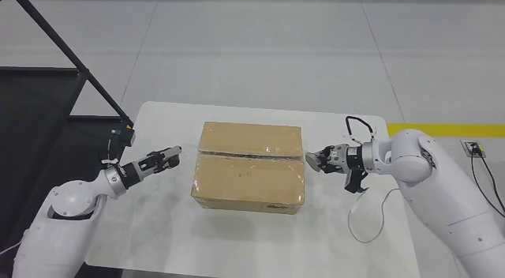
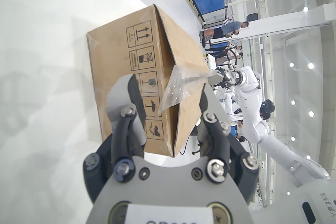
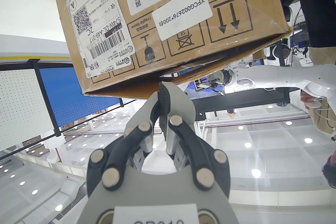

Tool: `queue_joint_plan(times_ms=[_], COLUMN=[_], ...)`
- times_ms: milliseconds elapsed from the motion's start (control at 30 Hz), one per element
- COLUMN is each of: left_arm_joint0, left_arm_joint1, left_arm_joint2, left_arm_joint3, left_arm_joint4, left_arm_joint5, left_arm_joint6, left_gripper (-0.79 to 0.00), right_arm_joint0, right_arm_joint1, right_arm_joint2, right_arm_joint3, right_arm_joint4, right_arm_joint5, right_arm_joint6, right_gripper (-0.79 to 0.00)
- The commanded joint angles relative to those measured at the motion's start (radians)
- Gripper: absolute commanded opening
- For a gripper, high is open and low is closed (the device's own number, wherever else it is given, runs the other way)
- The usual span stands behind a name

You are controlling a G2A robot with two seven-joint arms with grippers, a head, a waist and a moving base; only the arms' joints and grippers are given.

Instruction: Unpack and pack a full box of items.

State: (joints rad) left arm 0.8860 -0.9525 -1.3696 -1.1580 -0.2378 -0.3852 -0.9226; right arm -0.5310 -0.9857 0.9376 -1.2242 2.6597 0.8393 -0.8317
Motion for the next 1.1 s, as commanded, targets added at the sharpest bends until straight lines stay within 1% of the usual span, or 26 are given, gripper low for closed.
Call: queue_joint_plan(times_ms=[0,100,167,200,267,300,333,400,433,467,500,600,700,833,1067], left_arm_joint0=[0.000,0.010,0.031,0.048,0.084,0.104,0.122,0.153,0.166,0.176,0.183,0.190,0.170,0.110,0.011], left_arm_joint1=[0.000,0.004,0.006,0.007,0.010,0.011,0.012,0.015,0.016,0.016,0.016,0.017,0.017,0.009,-0.015], left_arm_joint2=[-0.003,-0.022,-0.048,-0.062,-0.092,-0.103,-0.112,-0.124,-0.126,-0.125,-0.123,-0.105,-0.084,-0.029,0.078], left_arm_joint3=[0.001,-0.015,-0.049,-0.071,-0.134,-0.167,-0.202,-0.267,-0.295,-0.319,-0.338,-0.378,-0.376,-0.324,-0.215], left_arm_joint4=[0.001,0.020,0.023,0.018,0.000,-0.002,-0.003,0.009,0.015,0.017,0.011,-0.005,-0.006,-0.004,0.002], left_arm_joint5=[-0.003,-0.026,-0.048,-0.059,-0.081,-0.086,-0.087,-0.080,-0.072,-0.062,-0.049,-0.009,0.048,0.100,0.120], left_arm_joint6=[0.007,0.053,0.111,0.139,0.183,0.195,0.200,0.206,0.206,0.200,0.193,0.135,0.079,0.069,0.073], left_gripper=[-0.185,-0.182,-0.166,-0.172,-0.237,-0.339,-0.394,-0.437,-0.502,-0.625,-0.776,-0.785,-0.785,-0.785,-0.785], right_arm_joint0=[0.001,0.003,0.005,0.005,0.005,0.005,0.005,0.006,0.006,0.006,0.007,0.006,0.004,0.003,0.003], right_arm_joint1=[-0.001,-0.002,-0.002,-0.002,-0.003,-0.003,-0.003,-0.003,-0.003,-0.003,-0.003,-0.003,-0.002,-0.002,-0.003], right_arm_joint2=[-0.002,-0.005,-0.006,-0.007,-0.007,-0.008,-0.008,-0.008,-0.009,-0.009,-0.009,-0.009,-0.009,-0.009,-0.013], right_arm_joint3=[0.002,0.004,0.005,0.005,0.006,0.006,0.007,0.006,0.006,0.006,0.005,0.003,0.002,0.003,0.003], right_arm_joint4=[0.002,0.003,0.003,0.004,0.003,0.003,0.003,0.003,0.003,0.003,0.002,0.000,-0.001,0.001,-0.001], right_arm_joint5=[0.000,-0.001,-0.002,-0.003,-0.002,-0.002,-0.003,-0.002,-0.001,-0.001,0.000,-0.001,0.001,0.002,0.004], right_arm_joint6=[-0.001,-0.002,-0.002,-0.002,-0.002,-0.002,-0.003,-0.003,-0.003,-0.003,-0.004,-0.002,0.000,0.000,0.003], right_gripper=[-0.785,-0.785,-0.785,-0.785,-0.785,-0.785,-0.785,-0.785,-0.785,-0.785,-0.785,-0.785,-0.785,-0.785,-0.785])
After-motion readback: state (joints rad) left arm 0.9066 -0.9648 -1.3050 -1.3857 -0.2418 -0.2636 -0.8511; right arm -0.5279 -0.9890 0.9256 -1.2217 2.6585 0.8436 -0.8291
